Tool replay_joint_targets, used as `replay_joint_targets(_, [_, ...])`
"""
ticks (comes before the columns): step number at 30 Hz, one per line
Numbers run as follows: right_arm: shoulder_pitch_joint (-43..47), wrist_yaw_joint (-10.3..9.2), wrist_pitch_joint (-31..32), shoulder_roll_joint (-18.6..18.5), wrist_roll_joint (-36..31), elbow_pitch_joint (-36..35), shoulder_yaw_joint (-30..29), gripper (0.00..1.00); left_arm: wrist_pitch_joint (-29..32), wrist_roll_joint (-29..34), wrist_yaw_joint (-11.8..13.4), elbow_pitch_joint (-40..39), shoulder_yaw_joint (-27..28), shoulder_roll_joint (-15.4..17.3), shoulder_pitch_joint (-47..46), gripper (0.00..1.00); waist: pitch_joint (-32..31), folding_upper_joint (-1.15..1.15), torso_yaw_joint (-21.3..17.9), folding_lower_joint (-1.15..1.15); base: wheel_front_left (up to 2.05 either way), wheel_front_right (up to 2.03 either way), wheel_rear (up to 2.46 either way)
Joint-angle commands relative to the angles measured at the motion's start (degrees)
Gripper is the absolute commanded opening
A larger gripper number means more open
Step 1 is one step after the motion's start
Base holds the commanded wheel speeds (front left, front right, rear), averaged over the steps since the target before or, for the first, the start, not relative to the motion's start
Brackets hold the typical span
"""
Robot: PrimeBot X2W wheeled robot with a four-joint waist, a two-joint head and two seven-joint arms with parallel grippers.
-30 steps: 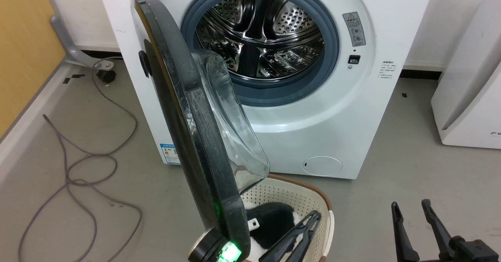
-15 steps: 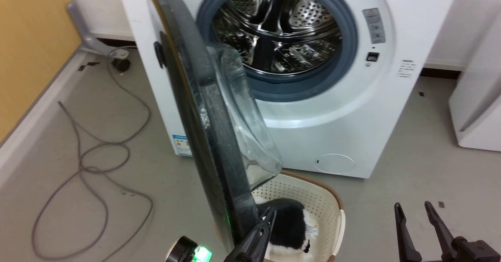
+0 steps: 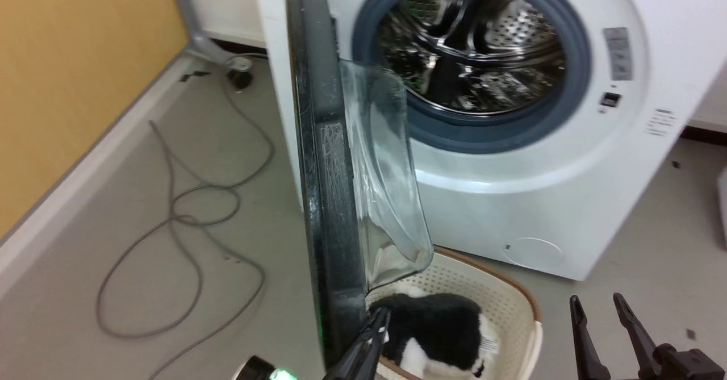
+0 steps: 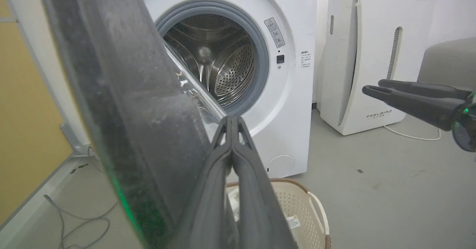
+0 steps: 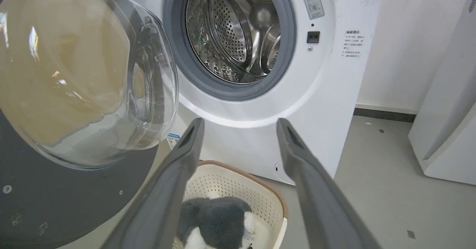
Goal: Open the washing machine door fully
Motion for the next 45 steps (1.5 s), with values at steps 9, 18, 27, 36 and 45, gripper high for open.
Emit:
replay_joint_targets(9, [-0.4, 0.05, -0.2, 0.2, 0.9, 0.3, -0.3, 1.0, -0.2, -1.6, 3.2, -1.5, 4.7, 3.0, 2.7, 0.0, 0.4, 0.0, 6.8, 0.0, 0.0, 0.0, 0.0])
replay_joint_targets(18, [-0.7, 0.05, -0.2, 0.2, 0.9, 0.5, -2.6, 1.0, -0.2, -5.6, 5.8, -1.1, 12.8, 6.3, 4.0, 0.0, 1.3, 0.0, 8.5, 0.0, 0.0, 0.0, 0.0])
replay_joint_targets(27, [-2.5, 0.05, -0.2, 0.2, -0.3, 0.7, -2.5, 1.0, -0.2, -13.7, 6.4, 3.5, 26.1, 7.3, -0.8, 0.0, 4.9, 0.0, 6.4, 0.0, 0.0, 0.0, 0.0])
replay_joint_targets(36, [-4.2, 0.05, -0.2, 0.2, -1.6, 0.7, -3.3, 1.0, -0.2, -16.3, 3.9, 9.9, 36.3, 7.3, -7.5, 0.0, 7.8, 0.0, 4.2, 0.0, 0.0, 0.0, 0.0])
replay_joint_targets(45, [-6.1, 0.05, -0.2, 0.2, -2.9, 0.7, -3.3, 1.0, -0.2, -17.0, 0.4, 21.3, 43.9, 8.7, -15.5, 0.0, 10.4, 0.0, 1.9, 0.0, 0.0, 0.0, 0.0])
